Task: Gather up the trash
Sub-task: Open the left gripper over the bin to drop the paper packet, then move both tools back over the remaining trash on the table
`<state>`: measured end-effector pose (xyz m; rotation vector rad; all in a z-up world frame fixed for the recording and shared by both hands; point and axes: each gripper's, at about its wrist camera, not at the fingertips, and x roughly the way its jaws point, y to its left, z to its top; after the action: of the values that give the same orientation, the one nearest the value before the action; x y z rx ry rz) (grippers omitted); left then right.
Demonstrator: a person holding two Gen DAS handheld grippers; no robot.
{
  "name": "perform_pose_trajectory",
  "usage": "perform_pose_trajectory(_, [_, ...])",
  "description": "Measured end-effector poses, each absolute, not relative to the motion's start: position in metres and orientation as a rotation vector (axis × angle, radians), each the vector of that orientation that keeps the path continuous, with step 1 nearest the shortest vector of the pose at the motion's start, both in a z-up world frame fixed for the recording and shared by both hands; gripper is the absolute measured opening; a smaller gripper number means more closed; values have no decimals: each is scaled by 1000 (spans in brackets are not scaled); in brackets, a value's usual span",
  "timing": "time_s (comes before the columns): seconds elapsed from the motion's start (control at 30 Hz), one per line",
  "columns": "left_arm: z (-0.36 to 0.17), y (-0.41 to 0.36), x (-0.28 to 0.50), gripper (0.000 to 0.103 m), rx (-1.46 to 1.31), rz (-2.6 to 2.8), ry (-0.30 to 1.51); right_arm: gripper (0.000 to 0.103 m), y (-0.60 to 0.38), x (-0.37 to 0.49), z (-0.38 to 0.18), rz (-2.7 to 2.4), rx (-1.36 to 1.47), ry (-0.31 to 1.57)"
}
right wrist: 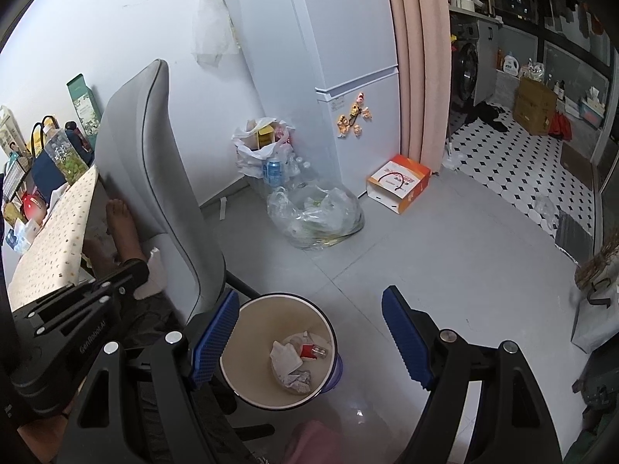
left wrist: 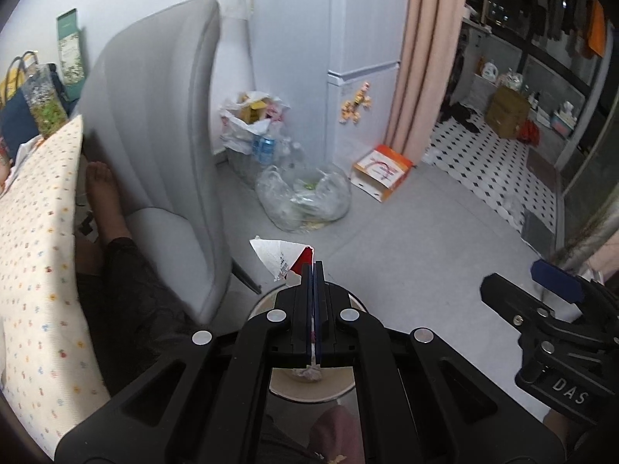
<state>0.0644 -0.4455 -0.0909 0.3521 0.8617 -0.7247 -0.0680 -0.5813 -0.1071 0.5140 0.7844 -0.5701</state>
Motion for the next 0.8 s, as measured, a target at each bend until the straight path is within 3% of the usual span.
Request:
perform_pose_trajectory(0.07, [-92,-447,64,9,353,-733,870,75,-584,-68,-108,-574,517,785])
perform_pose_trajectory(0.1, [-92,-447,64,24,347,-737,874,75,-584,-68,-109,-575,519,786])
perform_pose_trajectory(0.13, [-91,-447,65,45,339,-739,873,75,-584,-68,-109,-575,519,786])
perform_pose_trajectory(0.2, [-88,-445,66,60,326,-740,856,75,-584,-68,-109,-576,518,786])
perform_pose_trajectory(0.37, [-85,-441,68,60,318,-744,854,75,-584,-68,-109,-576,520,786])
perform_pose_trajectory(0.53, [-75,-430,68,76,306,-735,825,75,-579,-65,-105,-565,509,781])
perform_pose_trajectory(0.8, [-55,-387,81,91,271,-642,771,80,-560,-54,-89,-522,479,759])
